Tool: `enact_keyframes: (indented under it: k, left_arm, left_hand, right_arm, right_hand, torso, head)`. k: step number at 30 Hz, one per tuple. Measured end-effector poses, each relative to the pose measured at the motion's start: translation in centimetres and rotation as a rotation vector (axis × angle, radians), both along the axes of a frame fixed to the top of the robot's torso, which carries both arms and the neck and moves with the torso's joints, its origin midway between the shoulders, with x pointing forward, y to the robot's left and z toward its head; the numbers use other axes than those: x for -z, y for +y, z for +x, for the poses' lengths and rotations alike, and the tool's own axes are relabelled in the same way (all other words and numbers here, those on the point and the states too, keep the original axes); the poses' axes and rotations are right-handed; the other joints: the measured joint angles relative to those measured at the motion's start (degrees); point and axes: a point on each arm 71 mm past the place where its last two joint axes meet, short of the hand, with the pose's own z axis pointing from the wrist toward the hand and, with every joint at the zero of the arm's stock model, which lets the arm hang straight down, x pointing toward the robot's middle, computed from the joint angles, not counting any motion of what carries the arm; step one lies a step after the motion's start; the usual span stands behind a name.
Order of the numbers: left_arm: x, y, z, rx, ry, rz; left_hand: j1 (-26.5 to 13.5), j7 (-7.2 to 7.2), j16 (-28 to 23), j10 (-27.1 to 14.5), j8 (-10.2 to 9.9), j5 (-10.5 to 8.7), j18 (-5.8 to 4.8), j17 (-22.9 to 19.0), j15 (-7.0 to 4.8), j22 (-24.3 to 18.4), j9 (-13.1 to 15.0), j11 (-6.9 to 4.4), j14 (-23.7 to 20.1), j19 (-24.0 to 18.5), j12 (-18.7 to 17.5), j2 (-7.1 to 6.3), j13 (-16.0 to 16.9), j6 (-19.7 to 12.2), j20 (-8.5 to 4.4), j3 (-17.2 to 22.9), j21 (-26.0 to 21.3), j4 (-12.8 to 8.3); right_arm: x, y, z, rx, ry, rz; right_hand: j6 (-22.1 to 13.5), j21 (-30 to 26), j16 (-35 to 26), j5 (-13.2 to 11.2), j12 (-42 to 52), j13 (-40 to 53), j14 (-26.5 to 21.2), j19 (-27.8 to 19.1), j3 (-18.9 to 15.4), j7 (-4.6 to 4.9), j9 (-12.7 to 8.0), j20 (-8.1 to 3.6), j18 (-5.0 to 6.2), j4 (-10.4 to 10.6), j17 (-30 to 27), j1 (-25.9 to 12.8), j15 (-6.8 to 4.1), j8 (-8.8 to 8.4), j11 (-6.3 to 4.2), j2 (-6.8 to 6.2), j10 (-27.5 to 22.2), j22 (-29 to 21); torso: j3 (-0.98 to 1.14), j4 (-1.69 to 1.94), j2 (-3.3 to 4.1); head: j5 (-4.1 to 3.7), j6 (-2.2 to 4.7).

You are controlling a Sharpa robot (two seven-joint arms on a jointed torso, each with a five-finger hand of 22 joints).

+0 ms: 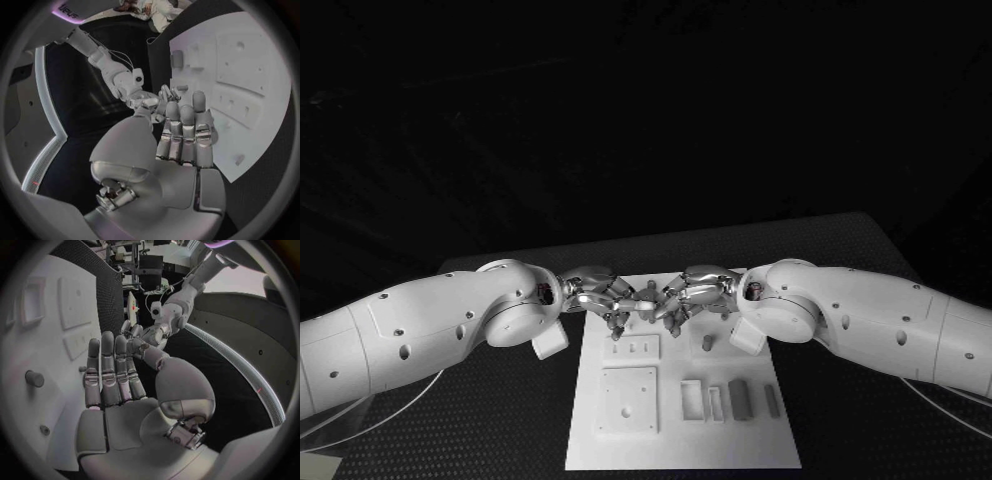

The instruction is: Assemble the parts on the task board

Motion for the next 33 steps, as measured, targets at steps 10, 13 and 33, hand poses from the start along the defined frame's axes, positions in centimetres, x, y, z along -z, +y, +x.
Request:
enact_keyframes:
  k: [10,13,33]
  left_arm:
    - [-0.04,-0.20,-0.04,0.021,-0.027,0.017]
    - [-0.04,-0.23,-0.06,0.025,-0.030,0.020]
    - [0.11,-0.40,-0.05,0.054,-0.014,0.028]
  left_hand:
    - [5.90,-0.16,0.00,0.23,0.24,0.00,-0.01,-0.15,0.00,-0.01,-0.48,-0.22,0.01,0.01,0.00,1.65,0.06,1.22,0.01,-1.04,0.02,0.03]
    - [6.65,-0.37,-0.01,0.23,0.34,0.00,-0.02,-0.16,0.01,-0.01,-0.59,-0.22,0.01,0.01,0.00,2.40,0.11,1.63,0.02,-1.37,0.03,0.05]
    - [12.58,-0.57,0.20,0.64,-0.99,0.71,-0.04,-0.33,0.02,-0.02,-1.46,-0.62,0.02,-0.04,0.00,4.88,0.22,5.93,0.08,1.97,0.47,0.09]
  right_arm:
    - [0.07,0.04,-0.10,-0.008,0.012,-0.001]
    - [0.08,0.09,-0.14,-0.011,0.015,-0.002]
    - [0.14,0.24,-0.44,-0.024,0.025,-0.007]
  right_hand:
    - [0.00,0.00,0.00,0.07,0.00,0.05,0.00,0.00,0.00,0.00,0.01,0.00,-0.01,0.00,0.11,0.00,0.00,0.11,-0.04,-0.01,0.21,0.05]
    - [-0.01,0.00,0.00,0.07,0.00,0.05,-0.01,0.00,0.00,0.00,0.09,0.00,0.00,0.00,0.14,0.00,0.01,0.19,-0.04,-0.02,0.21,0.07]
    - [-0.02,0.00,0.00,0.07,0.00,0.10,0.15,0.21,-0.01,0.01,0.31,-0.21,0.00,-0.01,0.31,-0.15,-0.15,0.19,0.08,-0.19,0.31,0.15]
  torso:
    - [0.01,0.00,0.00]
    - [0.01,-0.01,0.00]
    - [0.03,-0.01,-0.03]
  head:
    - [-0.04,-0.19]
    - [-0.05,-0.24]
    - [0.02,-0.72]
